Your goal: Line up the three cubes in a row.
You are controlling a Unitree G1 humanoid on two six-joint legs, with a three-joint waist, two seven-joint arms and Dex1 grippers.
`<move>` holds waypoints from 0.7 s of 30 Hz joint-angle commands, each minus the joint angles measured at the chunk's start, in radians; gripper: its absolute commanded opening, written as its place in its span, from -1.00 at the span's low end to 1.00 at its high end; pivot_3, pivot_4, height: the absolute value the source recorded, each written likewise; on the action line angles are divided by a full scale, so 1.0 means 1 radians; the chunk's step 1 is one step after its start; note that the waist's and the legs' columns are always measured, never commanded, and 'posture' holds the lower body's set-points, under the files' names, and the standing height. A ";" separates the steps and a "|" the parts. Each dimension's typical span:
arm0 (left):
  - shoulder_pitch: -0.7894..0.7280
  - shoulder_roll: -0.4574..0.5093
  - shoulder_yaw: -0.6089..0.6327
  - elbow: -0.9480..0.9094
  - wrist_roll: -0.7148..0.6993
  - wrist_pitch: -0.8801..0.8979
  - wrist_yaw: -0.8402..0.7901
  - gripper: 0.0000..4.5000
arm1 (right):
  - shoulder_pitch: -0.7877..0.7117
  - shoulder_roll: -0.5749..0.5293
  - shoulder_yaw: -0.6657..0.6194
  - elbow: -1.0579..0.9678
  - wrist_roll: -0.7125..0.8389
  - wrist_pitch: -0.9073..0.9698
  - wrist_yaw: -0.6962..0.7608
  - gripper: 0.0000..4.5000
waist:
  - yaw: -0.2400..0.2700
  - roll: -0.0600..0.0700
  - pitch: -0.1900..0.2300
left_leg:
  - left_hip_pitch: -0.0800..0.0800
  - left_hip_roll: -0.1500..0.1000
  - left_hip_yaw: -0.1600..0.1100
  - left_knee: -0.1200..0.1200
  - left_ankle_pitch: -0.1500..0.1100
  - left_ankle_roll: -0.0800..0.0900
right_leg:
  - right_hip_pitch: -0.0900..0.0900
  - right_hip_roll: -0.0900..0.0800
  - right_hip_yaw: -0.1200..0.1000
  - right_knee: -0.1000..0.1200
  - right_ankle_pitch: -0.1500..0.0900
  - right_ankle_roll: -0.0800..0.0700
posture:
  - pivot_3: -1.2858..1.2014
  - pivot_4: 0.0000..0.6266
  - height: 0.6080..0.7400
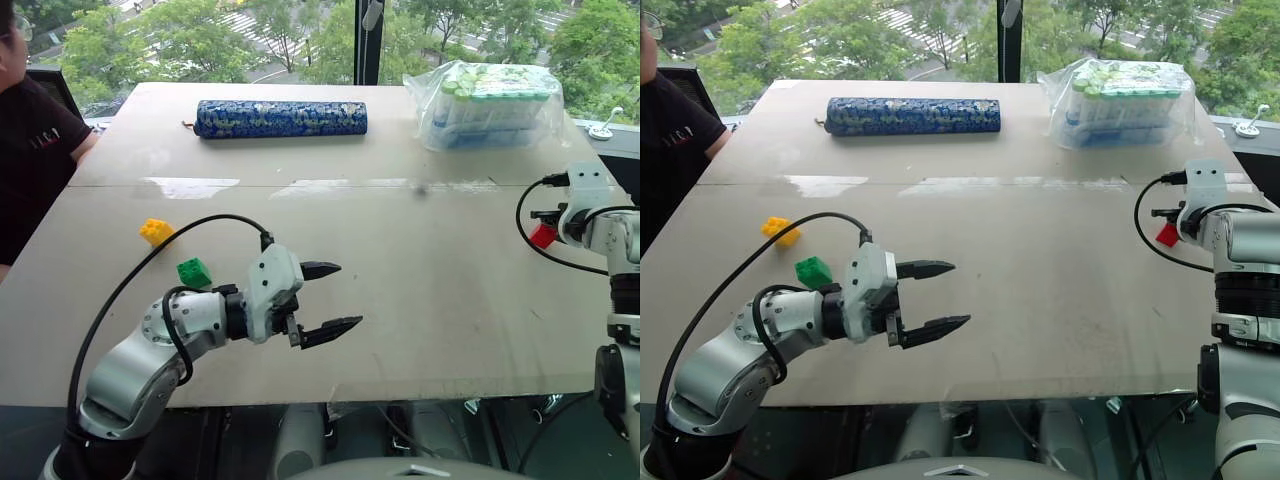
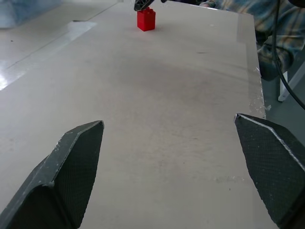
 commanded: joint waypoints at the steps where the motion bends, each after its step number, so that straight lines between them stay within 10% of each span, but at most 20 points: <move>1: 0.009 0.007 0.031 -0.042 -0.025 -0.007 0.000 1.00 | -0.007 -0.034 -0.029 -0.074 -0.011 0.017 -0.015 0.04 | 0.000 0.001 0.000 | 0.000 0.000 0.000 0.000 0.000 0.000 | 0.000 0.000 0.000 0.000 0.000 0.000 | 0.03 -0.52 1.00; 5: 0.051 0.015 0.057 -0.044 -0.027 -0.027 -0.020 1.00 | -0.009 -0.013 -0.074 -0.150 -0.014 0.125 -0.067 0.95 | 0.001 0.001 0.000 | -0.001 0.000 0.000 0.000 0.000 0.000 | -0.001 0.000 0.001 0.000 0.000 0.000 | 0.03 -0.52 1.00; 21: 0.045 -0.014 0.017 -0.008 -0.007 -0.068 -0.042 1.00 | 0.005 0.215 -0.206 -0.124 -0.115 0.115 -0.338 0.98 | 0.000 0.003 0.002 | -0.003 -0.002 0.001 -0.001 0.000 0.000 | -0.002 -0.003 -0.003 -0.001 -0.001 -0.002 | 0.03 -0.52 1.00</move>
